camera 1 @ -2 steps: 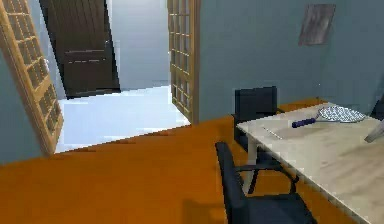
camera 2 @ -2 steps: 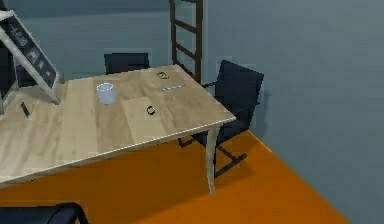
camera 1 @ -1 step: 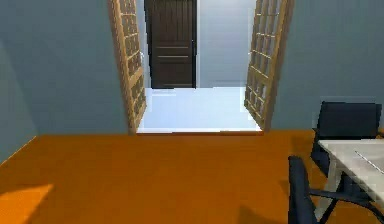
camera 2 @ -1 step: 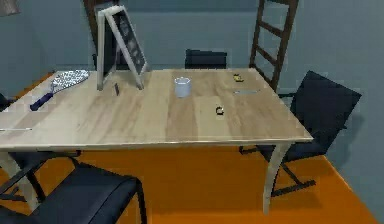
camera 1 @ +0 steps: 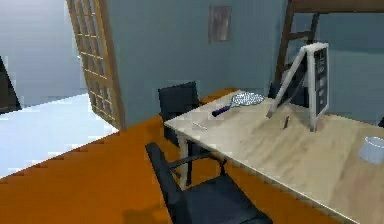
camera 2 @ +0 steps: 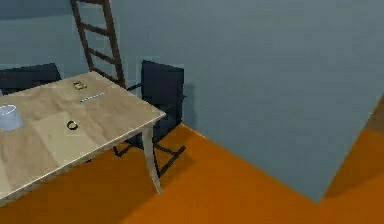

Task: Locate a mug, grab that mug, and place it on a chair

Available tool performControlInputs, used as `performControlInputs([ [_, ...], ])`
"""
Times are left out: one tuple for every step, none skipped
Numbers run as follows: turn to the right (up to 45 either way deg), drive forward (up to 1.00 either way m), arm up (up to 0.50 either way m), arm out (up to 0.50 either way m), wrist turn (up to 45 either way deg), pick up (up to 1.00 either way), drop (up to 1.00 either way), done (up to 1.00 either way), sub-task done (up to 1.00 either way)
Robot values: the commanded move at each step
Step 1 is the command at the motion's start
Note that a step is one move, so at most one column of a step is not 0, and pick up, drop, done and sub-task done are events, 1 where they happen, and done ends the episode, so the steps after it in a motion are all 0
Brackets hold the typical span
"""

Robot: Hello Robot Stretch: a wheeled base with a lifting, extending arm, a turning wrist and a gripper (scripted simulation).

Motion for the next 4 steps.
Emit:
performControlInputs([
  [45.0,0.0,0.0,0.0,0.0,0.0,0.0,0.0,0.0],
  [39.0,0.0,0.0,0.0,0.0,0.0,0.0,0.0,0.0],
  [0.0,0.7,0.0,0.0,0.0,0.0,0.0,0.0,0.0],
  [39.0,0.0,0.0,0.0,0.0,0.0,0.0,0.0,0.0],
])
